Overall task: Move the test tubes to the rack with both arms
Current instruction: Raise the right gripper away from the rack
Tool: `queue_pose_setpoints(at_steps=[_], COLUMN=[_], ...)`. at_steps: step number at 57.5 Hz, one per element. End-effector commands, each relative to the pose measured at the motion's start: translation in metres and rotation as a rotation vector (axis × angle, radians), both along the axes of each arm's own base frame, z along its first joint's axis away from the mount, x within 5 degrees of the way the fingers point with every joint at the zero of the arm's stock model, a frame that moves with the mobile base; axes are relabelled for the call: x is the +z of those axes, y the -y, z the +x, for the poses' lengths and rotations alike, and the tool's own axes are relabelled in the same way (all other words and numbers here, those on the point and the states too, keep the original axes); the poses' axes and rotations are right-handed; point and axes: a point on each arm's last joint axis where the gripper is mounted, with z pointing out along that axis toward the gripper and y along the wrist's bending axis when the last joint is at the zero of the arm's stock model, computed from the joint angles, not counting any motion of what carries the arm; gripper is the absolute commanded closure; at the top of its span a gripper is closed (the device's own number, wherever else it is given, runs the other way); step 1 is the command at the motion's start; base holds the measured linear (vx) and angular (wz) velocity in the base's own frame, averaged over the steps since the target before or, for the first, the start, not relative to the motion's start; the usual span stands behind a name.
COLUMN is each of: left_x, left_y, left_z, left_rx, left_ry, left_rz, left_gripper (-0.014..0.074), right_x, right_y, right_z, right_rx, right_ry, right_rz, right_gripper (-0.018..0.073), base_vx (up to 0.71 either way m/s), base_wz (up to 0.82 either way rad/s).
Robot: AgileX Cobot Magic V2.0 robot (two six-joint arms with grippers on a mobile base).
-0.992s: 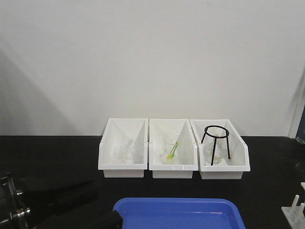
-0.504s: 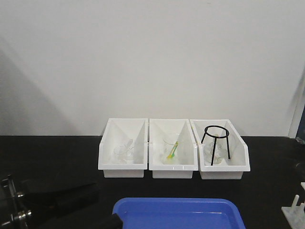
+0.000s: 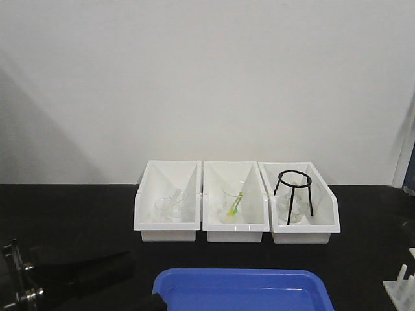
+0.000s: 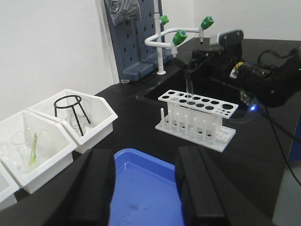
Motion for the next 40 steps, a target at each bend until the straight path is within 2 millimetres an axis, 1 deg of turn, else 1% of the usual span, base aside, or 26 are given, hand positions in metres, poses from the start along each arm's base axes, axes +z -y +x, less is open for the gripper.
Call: queue_pose_setpoints(at_steps=[1,6,8,12,14,18,22,23,27,29,35,40], left_x=[0.017,0.015,0.014,0.012,0.011,0.011,0.010,0.010,0.009,0.009,0.009,0.008], left_y=[-0.001,-0.001,-0.001,-0.001,-0.001,-0.001,-0.001,-0.001,-0.001,-0.001,-0.001,-0.001], left_z=[-0.001,-0.002,-0.002,-0.002,-0.002,-0.002,-0.002,-0.002,-0.003,-0.003,-0.003,-0.003], left_rx=[0.000,-0.002,-0.003,-0.006,-0.007,-0.007,-0.008,-0.008,-0.010,-0.010,-0.010,-0.010], left_ry=[0.055,0.043,0.036,0.024,0.020,0.016,0.012,0.011,0.004,0.003,0.001,-0.004], left_rz=[-0.082,-0.067,-0.057,-0.040,-0.033,-0.027,-0.023,-0.021,-0.012,-0.010,-0.009,-0.007], left_gripper=[0.0170,0.0177,0.0188,0.0220,0.0252,0.0328,0.0430,0.0464,0.0581,0.0621,0.0619,0.0618], right_x=[0.040,0.058,0.065,0.079,0.084,0.095,0.102,0.103,0.108,0.111,0.118,0.122], right_y=[-0.007,-0.016,-0.020,-0.028,-0.032,-0.039,-0.044,-0.045,-0.049,-0.051,-0.055,-0.057], right_z=[-0.012,-0.024,-0.031,-0.045,-0.052,-0.071,-0.086,-0.089,-0.102,-0.108,-0.122,-0.127], right_rx=[0.035,0.080,0.095,0.122,0.128,0.130,0.122,0.120,0.107,0.101,0.088,0.089], right_ry=[0.139,0.138,0.137,0.117,0.101,0.070,0.039,0.034,0.020,0.024,0.053,0.080], right_rz=[-0.087,-0.125,-0.133,-0.135,-0.134,-0.133,-0.149,-0.155,-0.183,-0.198,-0.230,-0.223], right_gripper=[0.0048,0.0100,0.0135,0.0239,0.0296,0.0445,0.0562,0.0573,0.0573,0.0572,0.0571,0.0569], base_vx=[0.00,0.00,0.00,0.00,0.00,0.00,0.00,0.00,0.00,0.00,0.00,0.00], base_wz=[0.00,0.00,0.00,0.00,0.00,0.00,0.00,0.00,0.00,0.00,0.00,0.00])
